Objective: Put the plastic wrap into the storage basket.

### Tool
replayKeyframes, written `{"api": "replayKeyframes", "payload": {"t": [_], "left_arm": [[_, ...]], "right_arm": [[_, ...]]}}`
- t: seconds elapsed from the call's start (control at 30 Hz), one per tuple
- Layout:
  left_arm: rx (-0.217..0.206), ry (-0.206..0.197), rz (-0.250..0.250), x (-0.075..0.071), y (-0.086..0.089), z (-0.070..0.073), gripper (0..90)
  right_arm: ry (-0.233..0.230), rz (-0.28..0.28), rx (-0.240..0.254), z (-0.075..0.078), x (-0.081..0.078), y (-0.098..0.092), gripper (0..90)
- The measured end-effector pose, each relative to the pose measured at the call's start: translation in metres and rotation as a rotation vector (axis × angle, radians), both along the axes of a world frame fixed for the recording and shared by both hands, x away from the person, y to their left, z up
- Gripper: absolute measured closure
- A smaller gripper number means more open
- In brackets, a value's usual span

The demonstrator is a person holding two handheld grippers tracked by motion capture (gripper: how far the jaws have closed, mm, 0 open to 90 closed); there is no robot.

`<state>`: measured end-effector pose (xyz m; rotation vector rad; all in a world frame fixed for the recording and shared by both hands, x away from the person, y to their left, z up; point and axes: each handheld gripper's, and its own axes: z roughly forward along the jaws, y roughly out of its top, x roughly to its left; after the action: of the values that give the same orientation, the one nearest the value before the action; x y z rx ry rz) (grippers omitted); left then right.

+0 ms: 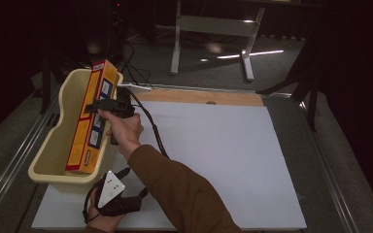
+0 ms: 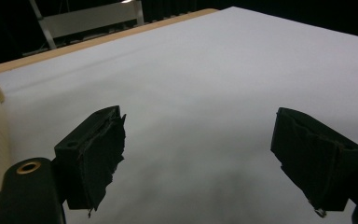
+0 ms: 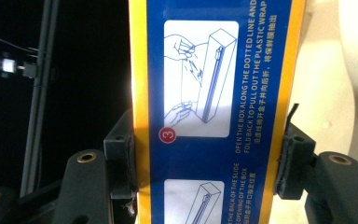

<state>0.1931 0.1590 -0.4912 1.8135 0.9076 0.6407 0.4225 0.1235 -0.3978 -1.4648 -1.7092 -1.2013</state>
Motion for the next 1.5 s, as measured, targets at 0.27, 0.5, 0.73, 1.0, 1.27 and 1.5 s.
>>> {"api": "replayKeyframes", "payload": {"t": [0.27,0.5,0.73,1.0,1.27,1.5], "left_arm": [[0.001,-0.002,0.000,0.000,0.001,0.000,17.2],[-0.002,-0.003,0.004,0.000,0.001,0.000,17.2],[0.002,-0.002,-0.001,-0.001,0.000,0.000,17.3],[0.001,-0.003,0.002,-0.001,0.000,0.000,17.3],[0.008,0.000,0.000,-0.001,-0.001,0.000,17.5],[-0.009,0.002,0.019,0.000,0.003,0.000,17.8]], "right_arm": [[0.063,0.005,-0.009,-0.013,0.000,0.005,38.6],[0.105,-0.001,-0.051,-0.018,0.003,0.005,38.4],[0.100,0.008,-0.074,-0.016,0.004,0.004,38.0],[0.109,0.017,-0.099,-0.016,0.005,0.005,37.6],[0.092,0.006,-0.129,-0.014,0.003,0.006,35.7],[0.066,0.012,-0.135,-0.005,0.001,0.005,35.0]]}}
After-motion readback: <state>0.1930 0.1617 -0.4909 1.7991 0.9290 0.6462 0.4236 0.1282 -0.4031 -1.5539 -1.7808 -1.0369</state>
